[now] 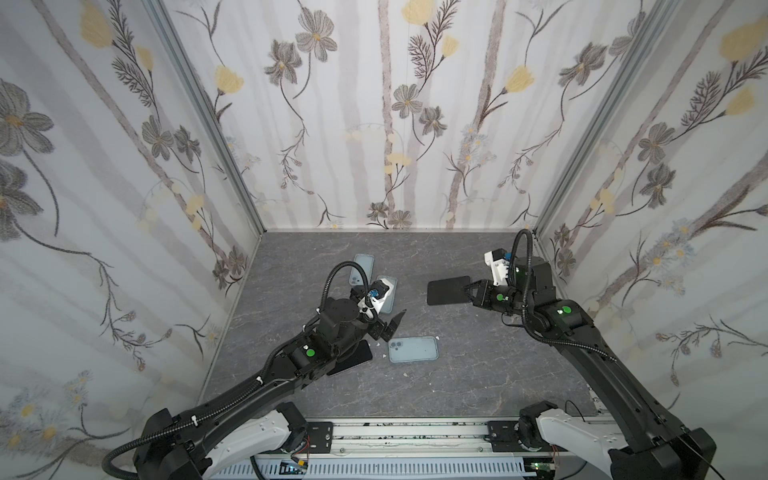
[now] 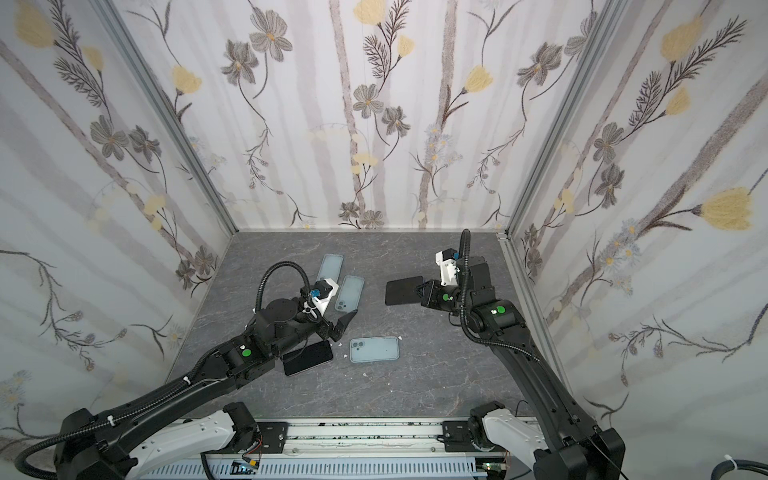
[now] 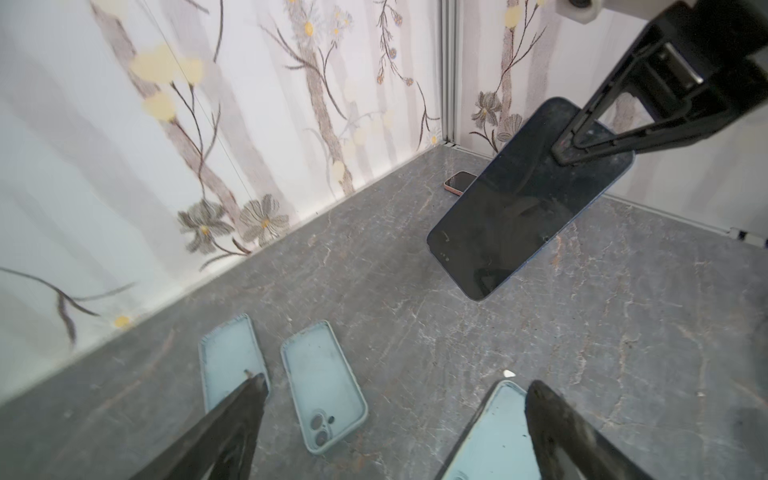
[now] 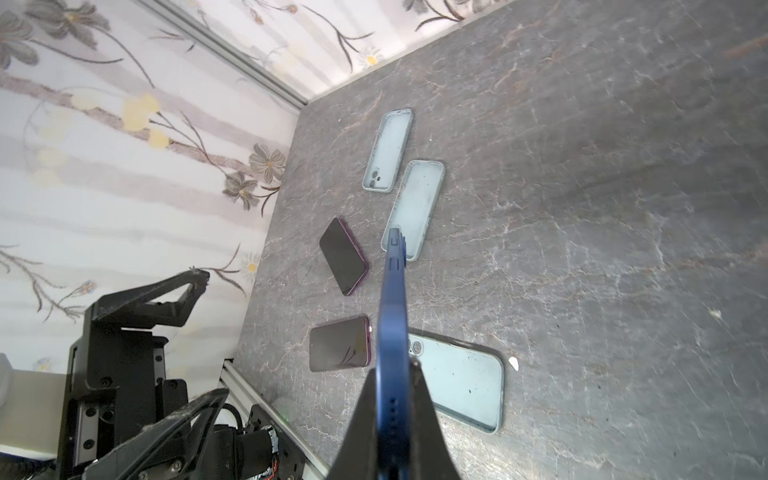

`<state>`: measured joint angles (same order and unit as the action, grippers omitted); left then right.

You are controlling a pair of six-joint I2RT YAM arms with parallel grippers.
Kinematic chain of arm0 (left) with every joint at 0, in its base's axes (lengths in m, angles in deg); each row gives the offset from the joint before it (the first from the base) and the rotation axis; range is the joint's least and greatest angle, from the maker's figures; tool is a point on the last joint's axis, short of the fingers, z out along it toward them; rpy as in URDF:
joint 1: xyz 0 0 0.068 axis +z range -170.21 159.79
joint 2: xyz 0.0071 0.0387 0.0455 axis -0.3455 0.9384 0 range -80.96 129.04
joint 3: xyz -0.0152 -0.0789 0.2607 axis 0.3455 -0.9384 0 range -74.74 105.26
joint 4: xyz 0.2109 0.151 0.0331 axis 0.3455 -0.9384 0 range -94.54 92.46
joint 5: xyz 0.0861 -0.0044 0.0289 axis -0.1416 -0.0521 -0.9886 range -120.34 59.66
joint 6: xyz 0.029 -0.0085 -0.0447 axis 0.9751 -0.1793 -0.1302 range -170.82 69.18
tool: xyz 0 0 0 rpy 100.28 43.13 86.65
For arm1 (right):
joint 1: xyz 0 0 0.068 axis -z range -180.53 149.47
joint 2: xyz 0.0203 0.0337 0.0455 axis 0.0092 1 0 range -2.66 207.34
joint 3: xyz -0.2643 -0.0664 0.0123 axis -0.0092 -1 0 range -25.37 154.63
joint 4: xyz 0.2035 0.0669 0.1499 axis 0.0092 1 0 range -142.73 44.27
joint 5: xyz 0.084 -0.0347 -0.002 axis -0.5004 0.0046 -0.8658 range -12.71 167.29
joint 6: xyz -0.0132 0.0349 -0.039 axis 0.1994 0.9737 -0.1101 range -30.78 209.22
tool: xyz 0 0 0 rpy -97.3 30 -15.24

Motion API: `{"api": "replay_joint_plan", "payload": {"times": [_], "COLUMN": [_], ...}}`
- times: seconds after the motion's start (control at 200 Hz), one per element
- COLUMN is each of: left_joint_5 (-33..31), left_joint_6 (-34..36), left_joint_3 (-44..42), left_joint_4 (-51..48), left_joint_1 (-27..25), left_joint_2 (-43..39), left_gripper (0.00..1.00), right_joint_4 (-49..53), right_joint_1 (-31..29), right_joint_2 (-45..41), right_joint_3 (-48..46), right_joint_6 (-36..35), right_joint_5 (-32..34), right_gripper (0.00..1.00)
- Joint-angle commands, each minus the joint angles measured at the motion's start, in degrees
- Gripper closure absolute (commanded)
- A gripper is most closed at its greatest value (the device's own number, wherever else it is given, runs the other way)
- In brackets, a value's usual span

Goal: Put the phone into the phone case
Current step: 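Grasp the black phone's edge with the right gripper while the left holds it, then lower the black phone into the pale blue case with both grippers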

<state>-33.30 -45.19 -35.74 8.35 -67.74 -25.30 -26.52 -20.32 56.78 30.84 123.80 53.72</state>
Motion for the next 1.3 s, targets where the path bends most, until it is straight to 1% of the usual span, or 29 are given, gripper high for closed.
{"api": "replay_joint_plan", "payload": {"times": [0.0, 0.1, 0.215, 0.42, 0.49, 0.565, 0.679, 0.714, 0.874, 1.054, 1.079, 1.169, 1.224, 1.259, 1.294], "left_joint_5": [4.05, 2.98, 0.27, 1.50, 2.59, 4.57, 8.46, 9.51, 11.63, 15.18, 15.41, 16.80, 17.34, 17.78, 18.38], "left_joint_6": [-15.46, -20.61, -25.22, -33.11, -35.34, -37.45, -39.55, -40.10, -42.99, -45.91, -46.17, -46.65, -47.17, -47.31, -47.50], "left_joint_3": [-1.42, -2.25, -2.58, -2.74, -3.10, -3.48, -4.45, -4.79, -6.41, -8.10, -8.15, -8.16, -8.20, -8.14, -8.15], "left_joint_4": [-0.78, -4.13, -8.17, -12.20, -12.74, -12.77, -10.78, -9.82, -5.86, -1.72, -1.52, -0.75, -0.34, 0.13, 0.50], "left_joint_1": [0.07, 0.07, 0.07, 0.47, 0.75, 1.45, 2.48, 2.81, 4.05, 6.85, 7.13, 8.04, 8.36, 8.48, 8.55], "left_joint_2": [0.44, 1.14, 1.92, 5.46, 7.38, 9.46, 11.90, 12.39, 14.23, 16.24, 17.83, 19.84, 20.97, 21.60, 22.25], "left_gripper": [0.05, 0.06, 0.06, 0.10, 0.14, 0.22, 0.37, 0.41, 0.42, 0.43, 0.44, 0.53, 0.55, 0.59, 0.61], "right_joint_4": [-4.82, -4.96, -4.90, -9.63, -11.61, -12.87, -15.45, -16.32, -19.58, -22.44, -22.89, -24.30, -24.96, -25.36, -25.72], "right_joint_1": [-1.88, -5.17, -9.60, -17.82, -19.65, -20.99, -22.04, -22.20, -22.42, -22.44, -22.44, -22.48, -22.48, -22.49, -22.48], "right_joint_2": [-2.88, -4.48, -3.88, -1.69, -1.03, -0.20, 0.93, 1.26, 3.12, 4.72, 4.85, 5.18, 5.45, 5.64, 5.92], "right_joint_3": [-2.69, -4.72, -5.70, -7.93, -9.36, -10.71, -12.61, -15.03, -17.94, -19.96, -20.06, -20.92, -21.37, -21.50, -21.66], "right_joint_6": [7.24, 9.97, 12.17, 16.13, 17.31, 18.37, 19.65, 20.09, 21.25, 21.70, 21.83, 22.10, 22.10, 22.10, 22.11], "right_joint_5": [5.30, 7.54, 9.75, 13.31, 13.98, 14.45, 12.92, 12.49, 10.03, 8.07, 7.68, 7.12, 6.95, 6.86, 6.65], "right_gripper": [1.00, 1.00, 1.00, 1.00, 1.00, 1.00, 1.00, 1.00, 1.00, 1.00, 1.00, 1.00, 1.00, 1.00, 1.00]}}
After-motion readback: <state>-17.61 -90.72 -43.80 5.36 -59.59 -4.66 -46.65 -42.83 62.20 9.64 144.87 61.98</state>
